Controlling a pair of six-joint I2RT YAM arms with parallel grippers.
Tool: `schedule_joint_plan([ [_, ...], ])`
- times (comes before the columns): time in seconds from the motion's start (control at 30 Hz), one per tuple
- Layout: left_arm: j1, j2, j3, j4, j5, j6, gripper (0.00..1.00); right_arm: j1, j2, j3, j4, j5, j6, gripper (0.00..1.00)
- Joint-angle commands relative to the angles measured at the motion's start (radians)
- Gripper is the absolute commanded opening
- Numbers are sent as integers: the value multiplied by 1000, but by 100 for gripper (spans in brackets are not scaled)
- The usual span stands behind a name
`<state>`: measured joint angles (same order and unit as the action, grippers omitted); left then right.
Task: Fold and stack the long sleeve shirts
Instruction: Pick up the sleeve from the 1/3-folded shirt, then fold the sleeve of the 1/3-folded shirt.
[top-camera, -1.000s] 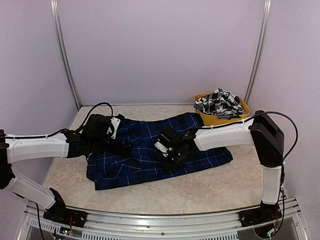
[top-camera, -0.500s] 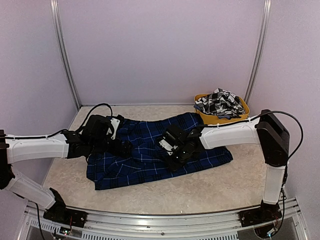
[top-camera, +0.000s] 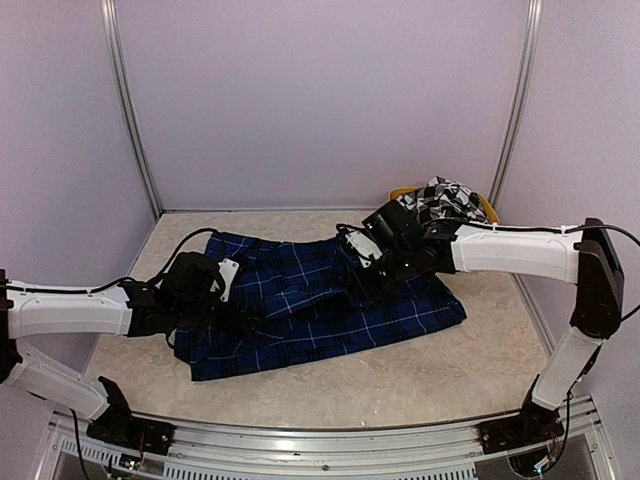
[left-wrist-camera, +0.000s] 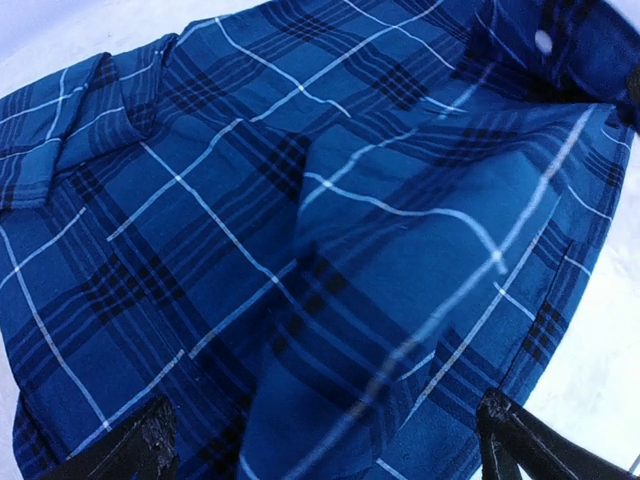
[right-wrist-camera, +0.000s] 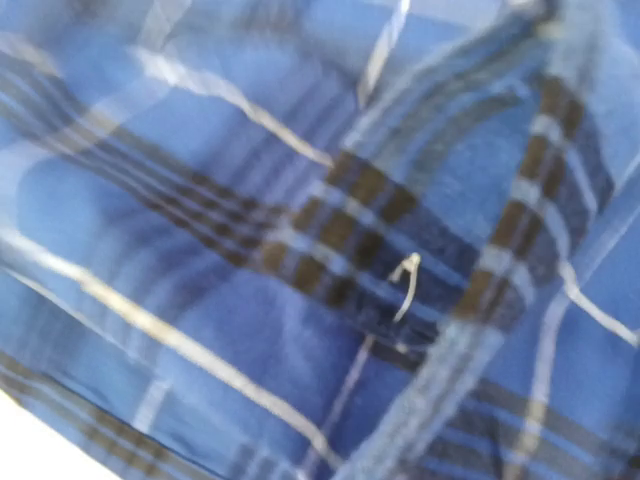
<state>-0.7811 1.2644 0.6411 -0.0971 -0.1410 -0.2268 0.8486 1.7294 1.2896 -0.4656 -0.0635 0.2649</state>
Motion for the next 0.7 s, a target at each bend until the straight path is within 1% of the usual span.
schedule_joint_plan([
  [0.0, -19, -17, -33, 48, 23, -24, 99, -29, -64, 38, 23, -109, 3, 0],
  [0.1, -33, 8, -42, 67, 24, -24, 99, -34, -58, 50, 0, -107, -2, 0],
  [0.37, -55, 101, -30, 89, -7, -28, 98, -64, -102, 36, 71, -164, 53, 0],
  [0.53, -64, 152, 11, 56, -65, -59, 99, -101, -165, 98, 96, -196, 80, 0],
  [0.67, -65, 172, 37, 0, -153, -124, 97, -126, -199, 150, 111, -211, 104, 0],
])
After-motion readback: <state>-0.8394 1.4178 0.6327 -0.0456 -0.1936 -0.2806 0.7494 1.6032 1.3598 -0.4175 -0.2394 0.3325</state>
